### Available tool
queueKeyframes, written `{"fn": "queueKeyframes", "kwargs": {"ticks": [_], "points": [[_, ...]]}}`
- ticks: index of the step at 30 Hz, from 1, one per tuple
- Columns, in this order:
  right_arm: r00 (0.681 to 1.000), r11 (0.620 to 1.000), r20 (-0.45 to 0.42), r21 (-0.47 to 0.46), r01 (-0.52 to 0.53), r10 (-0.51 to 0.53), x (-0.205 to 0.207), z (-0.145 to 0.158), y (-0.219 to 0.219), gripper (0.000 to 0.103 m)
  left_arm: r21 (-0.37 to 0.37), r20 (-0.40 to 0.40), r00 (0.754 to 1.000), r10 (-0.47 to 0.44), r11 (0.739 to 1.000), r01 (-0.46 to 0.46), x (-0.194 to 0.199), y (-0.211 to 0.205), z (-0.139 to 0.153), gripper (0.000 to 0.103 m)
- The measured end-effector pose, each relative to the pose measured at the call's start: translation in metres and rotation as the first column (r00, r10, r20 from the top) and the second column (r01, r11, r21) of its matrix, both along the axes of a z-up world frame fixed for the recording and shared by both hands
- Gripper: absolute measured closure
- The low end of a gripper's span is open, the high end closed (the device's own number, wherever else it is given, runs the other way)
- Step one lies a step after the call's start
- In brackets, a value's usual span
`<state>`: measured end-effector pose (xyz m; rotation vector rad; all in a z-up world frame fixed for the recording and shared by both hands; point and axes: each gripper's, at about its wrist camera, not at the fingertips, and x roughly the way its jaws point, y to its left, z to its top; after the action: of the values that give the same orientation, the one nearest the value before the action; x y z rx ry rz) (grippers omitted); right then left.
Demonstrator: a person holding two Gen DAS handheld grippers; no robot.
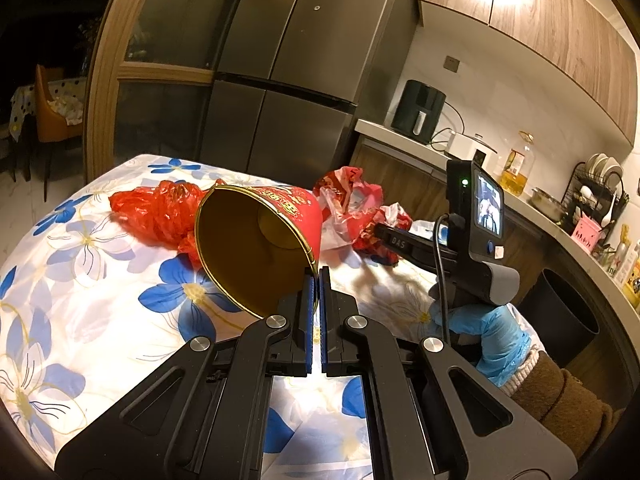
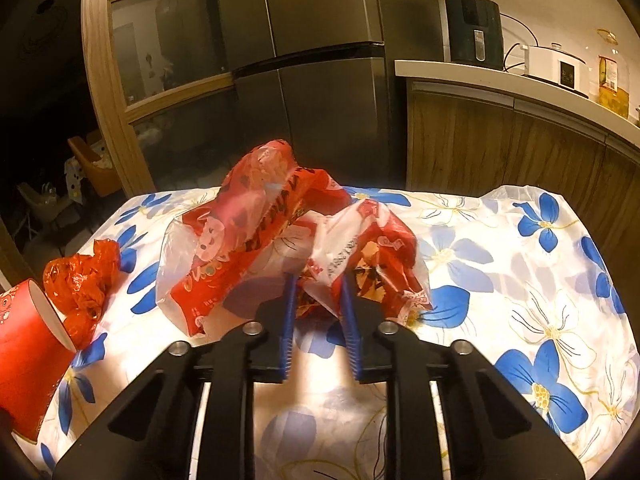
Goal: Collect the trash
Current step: 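Carry the red cup and printed bag over the black bin with both grippers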
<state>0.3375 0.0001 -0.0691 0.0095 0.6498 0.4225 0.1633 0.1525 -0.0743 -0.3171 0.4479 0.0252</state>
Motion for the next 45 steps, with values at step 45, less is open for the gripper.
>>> {"fn": "queueKeyframes", "kwargs": {"ticks": [45], "points": [[0.923,0.956,0.251,0.113,0.270,-0.290,-0.141,0.082,-0.239,0.090,0.137,0.080,0.953,-0.293,0.950,0.281,0.034,-0.184,0.053,0.102]]}}
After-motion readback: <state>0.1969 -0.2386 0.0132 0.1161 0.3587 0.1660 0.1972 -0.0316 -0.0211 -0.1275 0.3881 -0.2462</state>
